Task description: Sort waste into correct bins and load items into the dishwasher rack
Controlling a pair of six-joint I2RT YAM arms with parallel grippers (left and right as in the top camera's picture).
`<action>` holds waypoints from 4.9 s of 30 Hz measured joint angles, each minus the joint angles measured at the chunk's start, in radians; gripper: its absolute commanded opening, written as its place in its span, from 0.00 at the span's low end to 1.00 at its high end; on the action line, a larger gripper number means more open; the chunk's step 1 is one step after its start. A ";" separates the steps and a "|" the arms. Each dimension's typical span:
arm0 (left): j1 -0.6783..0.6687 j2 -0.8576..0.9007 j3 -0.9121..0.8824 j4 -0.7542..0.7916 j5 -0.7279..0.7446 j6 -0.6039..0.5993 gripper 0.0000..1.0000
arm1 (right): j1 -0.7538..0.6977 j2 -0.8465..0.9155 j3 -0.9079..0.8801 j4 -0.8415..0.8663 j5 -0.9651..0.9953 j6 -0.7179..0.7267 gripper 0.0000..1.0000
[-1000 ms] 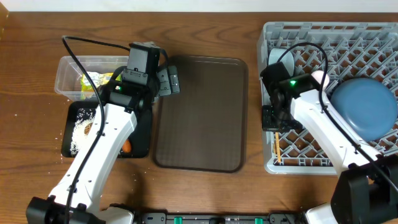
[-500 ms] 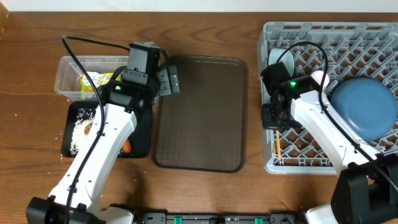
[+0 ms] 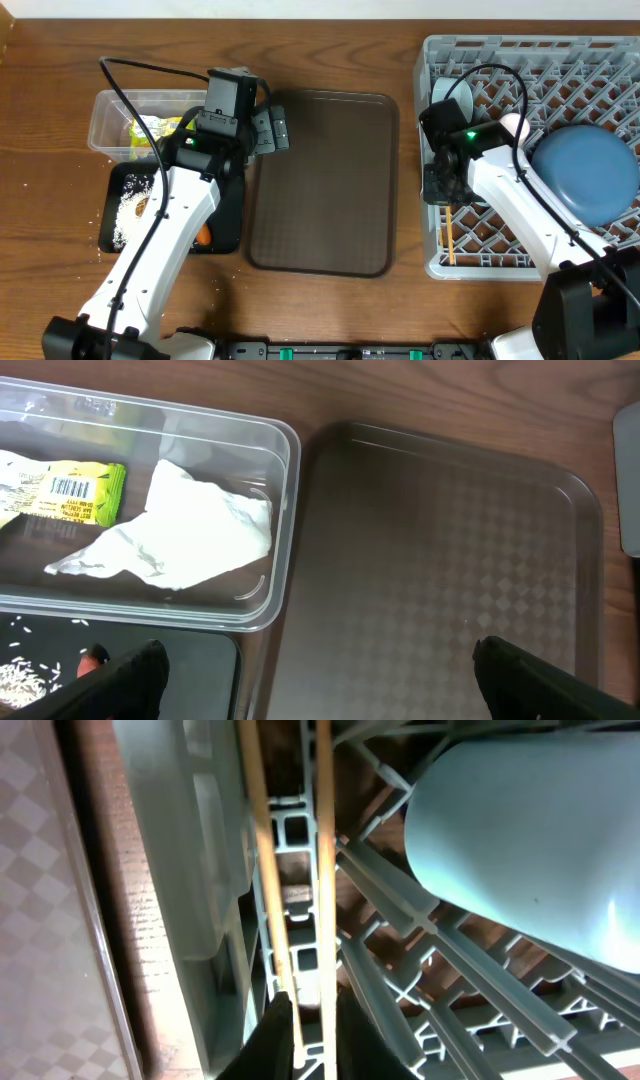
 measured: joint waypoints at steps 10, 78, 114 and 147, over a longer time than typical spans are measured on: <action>0.000 0.000 0.000 0.000 0.000 0.000 0.98 | -0.022 0.000 0.002 -0.006 0.008 -0.010 0.12; 0.000 0.000 0.000 0.000 0.000 0.000 0.98 | -0.051 -0.014 0.269 0.238 0.062 -0.155 0.99; 0.000 0.000 0.000 0.000 0.000 0.000 0.98 | -0.052 -1.287 -0.470 0.582 0.108 -0.234 0.99; 0.000 0.000 0.000 0.000 0.000 0.000 0.98 | -0.127 -1.643 -1.210 1.172 -0.001 -0.240 0.99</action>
